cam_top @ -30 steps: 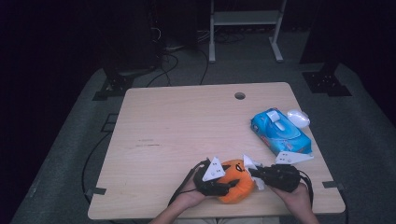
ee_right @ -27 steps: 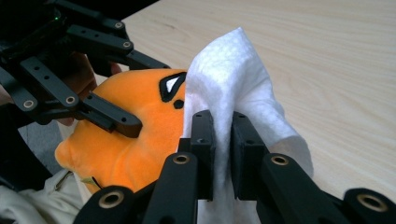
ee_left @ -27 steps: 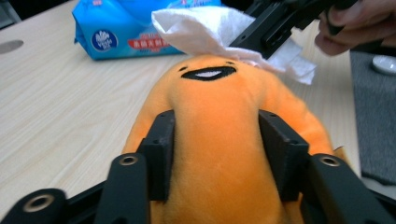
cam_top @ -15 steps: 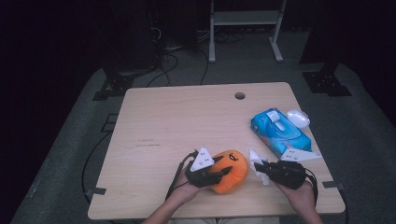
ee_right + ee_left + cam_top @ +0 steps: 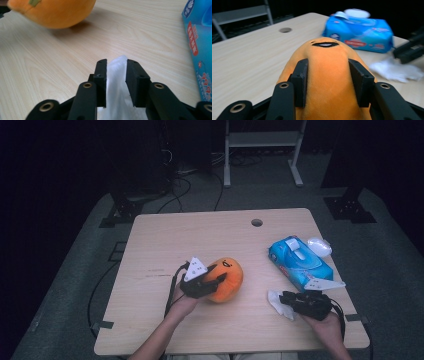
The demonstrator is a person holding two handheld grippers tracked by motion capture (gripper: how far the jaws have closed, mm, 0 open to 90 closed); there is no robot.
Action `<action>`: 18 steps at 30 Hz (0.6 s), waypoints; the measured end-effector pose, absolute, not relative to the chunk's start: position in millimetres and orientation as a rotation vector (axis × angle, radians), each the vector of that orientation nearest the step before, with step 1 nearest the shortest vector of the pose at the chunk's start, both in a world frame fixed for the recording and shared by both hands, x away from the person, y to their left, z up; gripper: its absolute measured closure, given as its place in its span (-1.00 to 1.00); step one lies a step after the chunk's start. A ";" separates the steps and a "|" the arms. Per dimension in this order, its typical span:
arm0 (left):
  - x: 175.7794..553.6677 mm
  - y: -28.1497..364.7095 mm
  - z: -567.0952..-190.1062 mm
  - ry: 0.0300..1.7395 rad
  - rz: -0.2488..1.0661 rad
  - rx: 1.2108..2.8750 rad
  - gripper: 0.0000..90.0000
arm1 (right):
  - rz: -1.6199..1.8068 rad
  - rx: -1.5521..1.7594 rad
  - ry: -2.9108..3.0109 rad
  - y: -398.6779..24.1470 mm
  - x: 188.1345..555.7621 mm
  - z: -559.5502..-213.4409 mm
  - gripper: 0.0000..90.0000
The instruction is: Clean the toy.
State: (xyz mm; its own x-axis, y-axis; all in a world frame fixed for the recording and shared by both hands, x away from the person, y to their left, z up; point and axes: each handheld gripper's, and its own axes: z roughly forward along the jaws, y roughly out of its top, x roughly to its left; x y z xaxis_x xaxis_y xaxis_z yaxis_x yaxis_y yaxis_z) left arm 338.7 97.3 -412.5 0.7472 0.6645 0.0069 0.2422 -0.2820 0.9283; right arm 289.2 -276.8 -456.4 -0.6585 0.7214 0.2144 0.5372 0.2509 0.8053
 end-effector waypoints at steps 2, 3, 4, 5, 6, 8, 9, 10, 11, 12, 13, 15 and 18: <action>345.4 98.9 -414.6 0.716 0.498 1.857 0.23 | 1.369 1.184 2.323 -276.6 289.8 -457.9 0.46; 348.2 99.4 -416.2 0.722 0.506 1.867 0.23 | 1.377 1.185 2.328 -276.5 290.3 -458.4 0.44; 350.5 99.4 -418.4 0.727 0.506 1.874 0.22 | 1.382 1.182 2.327 -276.4 290.5 -458.6 0.42; 352.5 99.7 -420.5 0.734 0.507 1.879 0.22 | 1.386 1.179 2.328 -276.5 290.5 -458.4 0.41; 354.5 99.7 -423.4 0.746 0.503 1.878 0.21 | 1.391 1.177 2.327 -276.8 290.3 -458.2 0.39; 356.1 99.3 -426.7 0.754 0.494 1.884 0.19 | 1.398 1.175 2.326 -277.9 289.7 -458.2 0.36; 356.9 98.6 -429.6 0.753 0.488 1.889 0.17 | 1.403 1.177 2.325 -278.6 289.4 -458.4 0.35; 357.0 98.2 -430.7 0.751 0.482 1.883 0.14 | 1.411 1.177 2.322 -279.8 288.7 -458.2 0.32; 356.8 97.8 -430.3 0.754 0.477 1.883 0.07 | 1.416 1.181 2.316 -280.6 288.2 -457.7 0.30; 356.4 97.3 -429.0 0.756 0.466 1.878 0.00 | 1.422 1.182 2.312 -281.4 288.0 -457.2 0.29; 355.9 97.6 -426.0 0.749 0.460 1.879 -0.07 | 1.432 1.191 2.305 -282.0 287.6 -456.4 0.26; 354.0 99.0 -420.1 0.736 0.455 1.871 -0.16 | 1.446 1.195 2.292 -282.6 287.7 -455.2 0.19; 352.5 101.9 -413.6 0.735 0.442 1.853 -0.28 | 1.452 1.203 2.278 -282.0 287.6 -453.9 0.07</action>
